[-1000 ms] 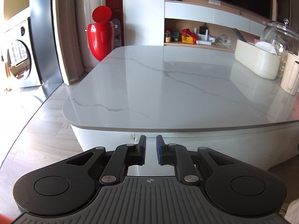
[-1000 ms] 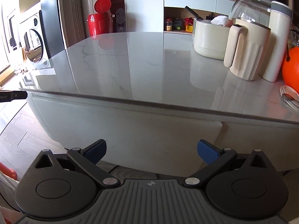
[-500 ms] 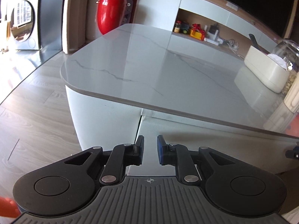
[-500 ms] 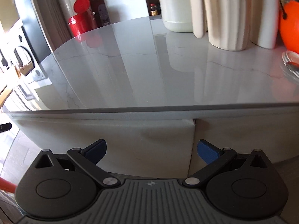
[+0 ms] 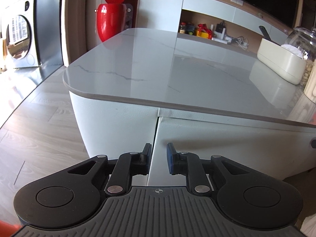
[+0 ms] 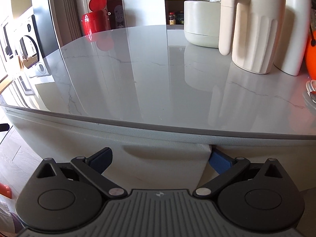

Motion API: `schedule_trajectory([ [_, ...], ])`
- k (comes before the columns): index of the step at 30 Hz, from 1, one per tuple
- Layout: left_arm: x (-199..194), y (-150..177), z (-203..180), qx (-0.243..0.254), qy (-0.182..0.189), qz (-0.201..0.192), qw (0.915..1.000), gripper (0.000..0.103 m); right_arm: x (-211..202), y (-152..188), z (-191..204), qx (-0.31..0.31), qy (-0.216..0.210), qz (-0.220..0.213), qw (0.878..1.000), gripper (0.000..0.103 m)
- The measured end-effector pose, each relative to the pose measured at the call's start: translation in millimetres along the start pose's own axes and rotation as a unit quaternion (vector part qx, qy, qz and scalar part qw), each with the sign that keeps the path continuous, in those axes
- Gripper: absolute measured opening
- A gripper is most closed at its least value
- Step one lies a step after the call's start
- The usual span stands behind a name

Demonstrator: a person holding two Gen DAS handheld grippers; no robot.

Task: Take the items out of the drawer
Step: 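Move both tools toward the island drawer front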

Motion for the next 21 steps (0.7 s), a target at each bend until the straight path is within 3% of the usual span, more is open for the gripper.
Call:
schedule_trajectory([
  [12, 0.8, -9.9, 3.6, 0.015, 0.029, -0.039, 0.9987, 0.018, -3.6, 5.5, -4.1, -0.012, -0.007, -0.001, 1.0, 0.103],
  [21, -0.1, -11.8, 12.8, -0.021, 0.052, -0.047, 0.9973, 0.022, -3.4, 6.4, -3.4, -0.019, -0.011, 0.001, 1.0, 0.103],
])
Point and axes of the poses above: each gripper's, at about its wrist camera, not at the fingertips, and x roughly the way its jaws point, z to its left, y to its underside, the point moved 5 cm from there along x, roughly the way its jaws point, and after that the axes turned 13 degrees about x, right-handed, at the moved point
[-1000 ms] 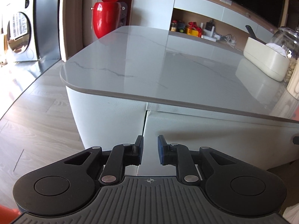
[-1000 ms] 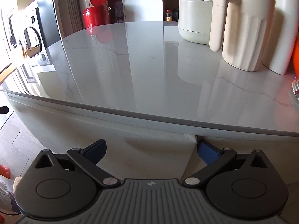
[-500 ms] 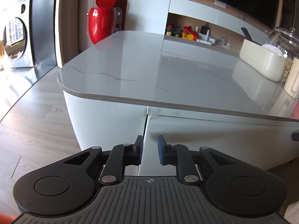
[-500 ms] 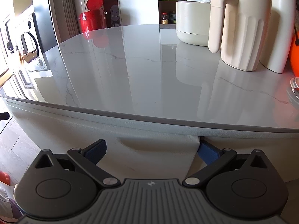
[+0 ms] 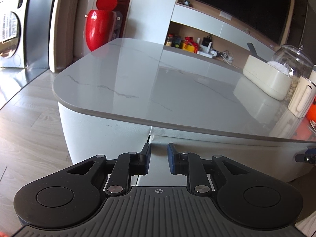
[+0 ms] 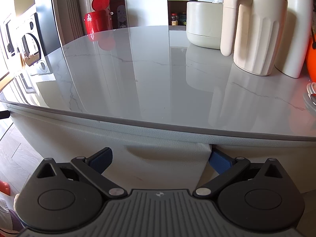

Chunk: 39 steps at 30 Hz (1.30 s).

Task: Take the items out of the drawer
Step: 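Move both tools toward the island drawer front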

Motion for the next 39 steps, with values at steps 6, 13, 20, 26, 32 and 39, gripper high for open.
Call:
schedule_trajectory([
  [6, -0.3, 0.0, 3.5, -0.01, 0.001, 0.003, 0.9999, 0.023, -0.2, 0.4, 2.0, -0.009, 0.002, 0.0, 1.0, 0.103],
  [13, 0.4, 2.3, 11.4, -0.025, 0.027, 0.005, 0.9993, 0.018, 0.4, -0.4, 3.9, -0.02, 0.002, -0.001, 1.0, 0.103],
  [20, -2.6, 4.0, 32.5, -0.134, 0.106, -0.021, 0.985, 0.04, 1.5, -0.9, 3.6, -0.021, -0.002, 0.001, 1.0, 0.103],
  [26, 0.7, -0.1, 29.0, -0.099, 0.077, -0.017, 0.9919, 0.046, 2.3, 0.6, 3.9, -0.024, -0.002, 0.002, 1.0, 0.103],
  [32, 7.2, -5.7, -2.0, 0.009, 0.052, -0.002, 0.9986, 0.058, 3.7, 1.0, 3.7, -0.029, -0.006, 0.002, 1.0, 0.103],
  [39, 7.4, -4.1, 9.3, -0.04, 0.086, -0.002, 0.9955, 0.061, 4.4, 2.1, 4.7, -0.041, -0.008, 0.003, 0.999, 0.103],
])
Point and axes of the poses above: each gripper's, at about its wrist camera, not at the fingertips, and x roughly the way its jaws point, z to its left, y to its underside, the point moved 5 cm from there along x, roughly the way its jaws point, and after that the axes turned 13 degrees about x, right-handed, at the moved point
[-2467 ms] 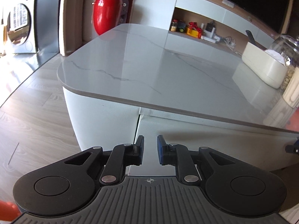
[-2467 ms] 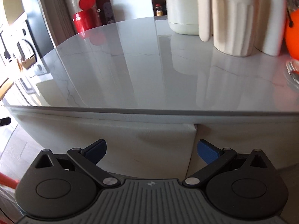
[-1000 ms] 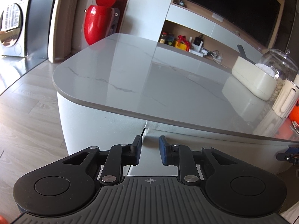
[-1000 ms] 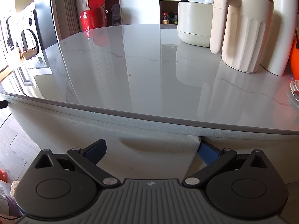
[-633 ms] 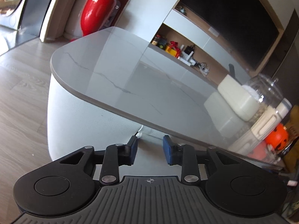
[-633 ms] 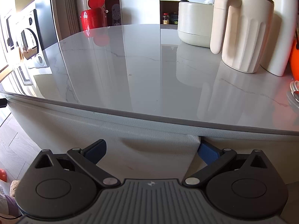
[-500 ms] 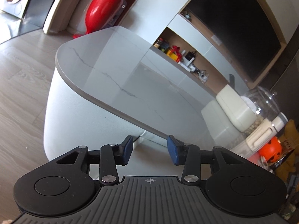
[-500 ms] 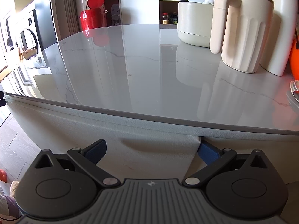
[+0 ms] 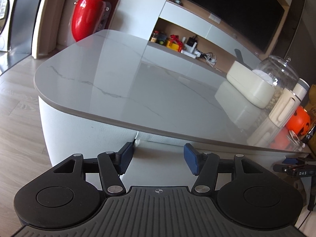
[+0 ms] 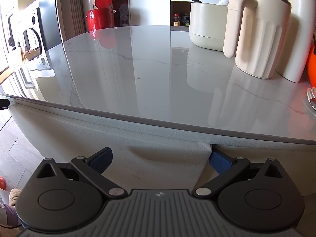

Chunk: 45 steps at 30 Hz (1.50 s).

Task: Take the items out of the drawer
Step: 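Move both tools toward the island drawer front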

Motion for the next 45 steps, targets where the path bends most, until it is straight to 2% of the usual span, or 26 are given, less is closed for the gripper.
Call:
schedule_trajectory([
  [10, -11.7, 4.0, -7.9, -0.004, 0.006, 0.011, 0.9999, 0.062, -2.2, 1.4, -1.2, -0.001, -0.012, 0.012, 1.0, 0.103],
  [11, -14.0, 5.3, -10.7, -0.005, 0.021, 0.017, 0.9996, 0.057, -3.6, 2.1, -1.9, 0.0, -0.016, 0.013, 1.0, 0.103],
  [12, -14.0, 5.7, -17.6, -0.005, 0.049, 0.027, 0.9984, 0.036, -5.2, 2.9, -2.6, 0.001, -0.02, 0.015, 1.0, 0.103],
  [13, -15.0, 5.2, -26.3, 0.011, 0.042, 0.034, 0.9985, 0.027, -6.6, 3.3, -3.4, 0.001, -0.024, 0.017, 1.0, 0.103],
  [14, -17.5, 3.8, -38.2, 0.05, 0.009, 0.036, 0.9981, 0.026, -8.5, 3.2, -4.0, 0.002, -0.028, 0.019, 0.999, 0.103],
  [16, -21.9, -0.4, -62.2, 0.129, -0.033, 0.023, 0.9908, 0.027, -14.6, 1.4, -4.3, 0.008, -0.033, 0.022, 0.999, 0.103],
  [18, -21.6, -7.0, -80.4, 0.156, -0.039, 0.014, 0.9868, 0.028, -25.2, -6.2, -2.6, 0.023, -0.034, 0.009, 0.999, 0.103],
  [21, -11.8, -16.9, -99.6, 0.143, -0.031, 0.008, 0.9892, 0.028, -40.3, -18.9, 12.3, 0.016, -0.027, -0.022, 0.999, 0.103],
  [26, 8.2, -24.0, -115.3, 0.116, -0.038, 0.014, 0.9925, 0.029, -24.6, -17.2, 57.8, 0.01, -0.066, 0.006, 0.998, 0.103],
  [30, 10.7, -19.5, -118.4, 0.121, -0.047, 0.026, 0.9912, 0.029, -0.1, -12.3, 88.8, 0.001, -0.054, 0.008, 0.998, 0.103],
  [32, 12.0, -18.2, -118.8, 0.122, -0.047, 0.033, 0.9909, 0.029, 4.6, -10.3, 96.3, 0.006, -0.033, 0.001, 0.999, 0.103],
  [36, 17.0, -17.9, -117.5, 0.111, -0.048, 0.049, 0.9914, 0.029, 7.0, -2.9, 103.1, -0.004, -0.006, -0.003, 1.0, 0.103],
  [38, 19.7, -18.2, -118.1, 0.108, -0.047, 0.055, 0.9915, 0.029, 8.2, -0.7, 106.2, -0.034, 0.0, 0.007, 0.999, 0.103],
  [45, 34.5, -19.9, -121.3, 0.11, -0.052, 0.082, 0.9892, 0.029, -2.9, 6.6, 98.7, -0.046, -0.038, 0.031, 0.998, 0.103],
])
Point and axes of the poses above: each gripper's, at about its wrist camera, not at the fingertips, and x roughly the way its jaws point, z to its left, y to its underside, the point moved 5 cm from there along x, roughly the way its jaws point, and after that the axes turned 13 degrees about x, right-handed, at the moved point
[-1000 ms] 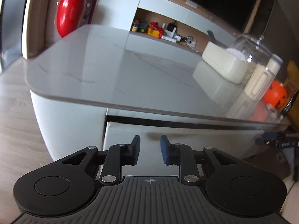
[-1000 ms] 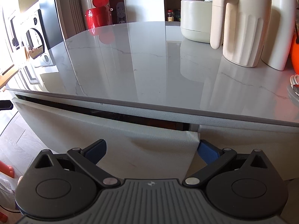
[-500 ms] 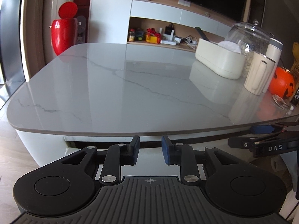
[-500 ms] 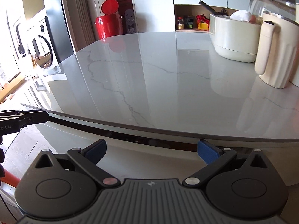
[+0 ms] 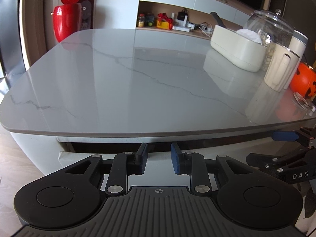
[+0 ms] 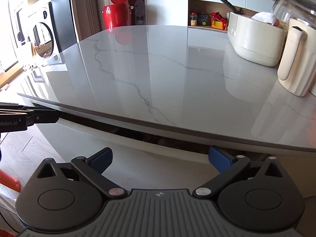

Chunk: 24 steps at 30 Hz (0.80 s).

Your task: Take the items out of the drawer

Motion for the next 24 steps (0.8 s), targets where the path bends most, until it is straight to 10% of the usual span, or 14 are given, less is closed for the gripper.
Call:
schedule_trajectory([
  [24, 5.7, -6.2, -3.0, 0.014, -0.008, 0.063, 0.9979, 0.03, -3.3, 4.0, 16.4, -0.035, 0.034, 0.05, 0.998, 0.103],
])
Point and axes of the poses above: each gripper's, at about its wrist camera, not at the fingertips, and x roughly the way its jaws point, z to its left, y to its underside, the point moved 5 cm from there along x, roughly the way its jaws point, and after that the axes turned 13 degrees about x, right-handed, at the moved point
